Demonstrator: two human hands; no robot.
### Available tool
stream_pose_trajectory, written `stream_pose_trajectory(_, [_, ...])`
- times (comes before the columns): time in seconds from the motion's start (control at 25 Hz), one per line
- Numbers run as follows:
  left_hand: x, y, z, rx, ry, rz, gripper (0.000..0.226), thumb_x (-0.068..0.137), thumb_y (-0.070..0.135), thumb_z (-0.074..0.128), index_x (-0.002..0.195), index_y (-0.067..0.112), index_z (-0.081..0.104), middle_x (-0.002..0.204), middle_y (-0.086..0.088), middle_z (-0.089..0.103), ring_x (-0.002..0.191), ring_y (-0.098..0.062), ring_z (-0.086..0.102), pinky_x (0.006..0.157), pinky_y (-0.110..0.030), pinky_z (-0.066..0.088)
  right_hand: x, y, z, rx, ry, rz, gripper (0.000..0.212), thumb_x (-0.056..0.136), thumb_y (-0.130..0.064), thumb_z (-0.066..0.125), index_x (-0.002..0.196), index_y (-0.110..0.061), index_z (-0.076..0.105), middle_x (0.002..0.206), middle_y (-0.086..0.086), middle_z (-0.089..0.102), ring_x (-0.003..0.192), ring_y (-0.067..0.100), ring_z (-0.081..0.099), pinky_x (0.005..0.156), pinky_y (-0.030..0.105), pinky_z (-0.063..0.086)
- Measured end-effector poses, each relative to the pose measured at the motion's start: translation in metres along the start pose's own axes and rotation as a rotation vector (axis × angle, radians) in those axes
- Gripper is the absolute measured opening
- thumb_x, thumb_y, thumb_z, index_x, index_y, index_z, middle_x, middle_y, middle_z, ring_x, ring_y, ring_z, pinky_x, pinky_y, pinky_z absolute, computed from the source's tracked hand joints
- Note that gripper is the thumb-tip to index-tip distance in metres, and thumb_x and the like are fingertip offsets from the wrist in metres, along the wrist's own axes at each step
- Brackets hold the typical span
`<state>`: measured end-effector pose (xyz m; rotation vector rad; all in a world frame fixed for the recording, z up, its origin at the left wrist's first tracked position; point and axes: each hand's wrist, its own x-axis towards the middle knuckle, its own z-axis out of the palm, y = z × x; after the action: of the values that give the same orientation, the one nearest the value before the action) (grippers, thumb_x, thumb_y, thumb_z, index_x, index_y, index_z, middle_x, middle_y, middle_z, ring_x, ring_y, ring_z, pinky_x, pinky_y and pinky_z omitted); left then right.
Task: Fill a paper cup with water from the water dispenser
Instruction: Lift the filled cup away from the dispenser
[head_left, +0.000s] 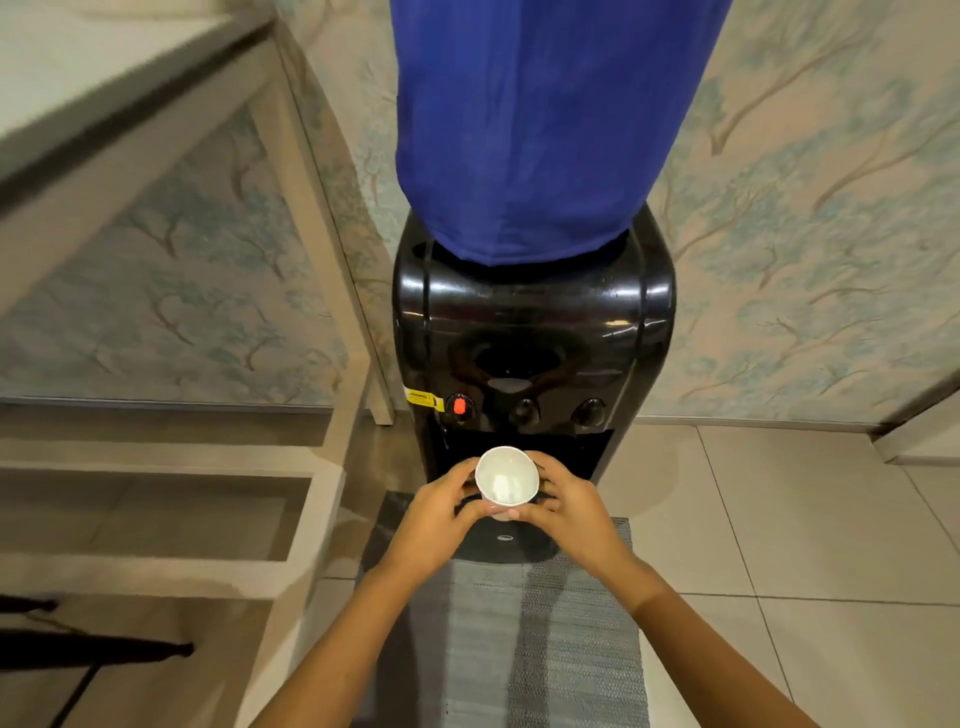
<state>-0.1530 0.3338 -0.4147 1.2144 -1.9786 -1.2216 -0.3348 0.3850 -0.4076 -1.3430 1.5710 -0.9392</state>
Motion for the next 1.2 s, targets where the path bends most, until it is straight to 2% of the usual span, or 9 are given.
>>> stream_pose_trajectory(0.08, [-0.013, 0.036, -0.024, 0.003, 0.008, 0.021, 0.052, 0.082, 0.026, 0.072, 0.130, 0.023, 0.053, 0.120, 0.008, 0.065, 0.106, 0.001, 0.062, 0.091, -0.022, 0.052, -0.013, -0.039, -0.010, -0.025, -0.007, -0.043, 0.063, 0.072, -0.024, 0.079, 0.126, -0.039, 0.048, 0.121, -0.015, 0.060, 0.113, 0.007, 0.058, 0.096, 0.037, 0.052])
stream_pose_trajectory(0.2, [-0.027, 0.104, -0.070, 0.001, 0.054, 0.053, 0.050, 0.081, 0.026, 0.072, 0.127, 0.021, 0.055, 0.116, 0.009, 0.066, 0.101, 0.005, 0.062, 0.087, -0.015, 0.051, -0.027, -0.115, -0.031, -0.054, -0.002, -0.130, 0.062, 0.074, -0.021, 0.078, 0.125, -0.040, 0.049, 0.119, -0.014, 0.061, 0.111, 0.006, 0.059, 0.095, 0.034, 0.052])
stream_pose_trajectory(0.36, [-0.026, 0.188, -0.128, 0.008, 0.148, 0.134, 0.047, 0.079, 0.030, 0.073, 0.123, 0.021, 0.059, 0.105, 0.013, 0.068, 0.093, 0.009, 0.064, 0.080, -0.012, 0.051, -0.028, -0.216, -0.064, -0.055, 0.006, -0.265, 0.060, 0.070, -0.020, 0.081, 0.120, -0.040, 0.054, 0.112, -0.015, 0.066, 0.106, 0.001, 0.061, 0.088, 0.023, 0.053])
stream_pose_trajectory(0.44, [-0.026, 0.231, -0.158, 0.024, 0.194, 0.185, 0.044, 0.080, 0.027, 0.072, 0.122, 0.018, 0.060, 0.104, 0.013, 0.068, 0.093, 0.009, 0.064, 0.078, -0.009, 0.049, -0.029, -0.268, -0.079, -0.064, 0.008, -0.342, 0.060, 0.069, -0.022, 0.081, 0.122, -0.033, 0.055, 0.111, -0.015, 0.065, 0.104, -0.001, 0.061, 0.085, 0.016, 0.051])
stream_pose_trajectory(0.56, [-0.026, 0.288, -0.206, 0.070, 0.254, 0.250, 0.046, 0.080, 0.032, 0.072, 0.122, 0.018, 0.061, 0.109, 0.004, 0.071, 0.098, -0.002, 0.067, 0.086, -0.018, 0.053, -0.027, -0.341, -0.094, -0.110, 0.025, -0.451, 0.058, 0.071, -0.026, 0.080, 0.124, -0.024, 0.056, 0.107, -0.021, 0.062, 0.099, -0.008, 0.057, 0.078, 0.003, 0.045])
stream_pose_trajectory(0.68, [-0.033, 0.333, -0.253, 0.086, 0.250, 0.289, 0.049, 0.076, 0.040, 0.071, 0.119, 0.018, 0.063, 0.103, 0.006, 0.070, 0.096, -0.003, 0.067, 0.086, -0.023, 0.054, -0.026, -0.400, -0.099, -0.120, 0.035, -0.522, 0.056, 0.072, -0.028, 0.079, 0.122, -0.020, 0.058, 0.108, -0.011, 0.066, 0.094, -0.006, 0.059, 0.072, 0.001, 0.044])
stream_pose_trajectory(0.84, [-0.037, 0.366, -0.310, 0.095, 0.173, 0.290, 0.032, 0.085, 0.019, 0.068, 0.115, 0.011, 0.063, 0.104, -0.004, 0.071, 0.091, -0.005, 0.068, 0.078, -0.025, 0.056, -0.019, -0.455, -0.087, -0.138, 0.073, -0.564, 0.052, 0.071, -0.036, 0.079, 0.118, -0.020, 0.062, 0.102, -0.006, 0.068, 0.088, -0.001, 0.062, 0.067, 0.004, 0.047])
stream_pose_trajectory(0.92, [-0.045, 0.370, -0.342, 0.133, 0.168, 0.258, 0.033, 0.086, 0.022, 0.067, 0.117, 0.012, 0.062, 0.102, -0.001, 0.071, 0.089, -0.007, 0.068, 0.077, -0.031, 0.055, -0.013, -0.476, -0.067, -0.168, 0.100, -0.588, 0.052, 0.071, -0.039, 0.078, 0.116, -0.019, 0.062, 0.099, -0.006, 0.067, 0.085, 0.000, 0.062, 0.067, 0.004, 0.047])
stream_pose_trajectory(1.2, [-0.080, 0.323, -0.451, 0.213, 0.137, 0.114, 0.041, 0.087, 0.025, 0.064, 0.126, 0.016, 0.055, 0.115, -0.008, 0.068, 0.093, -0.010, 0.067, 0.079, -0.027, 0.056, 0.007, -0.521, 0.048, -0.100, 0.087, -0.581, 0.052, 0.070, -0.034, 0.080, 0.116, -0.017, 0.061, 0.099, -0.003, 0.066, 0.090, 0.011, 0.062, 0.068, 0.010, 0.048])
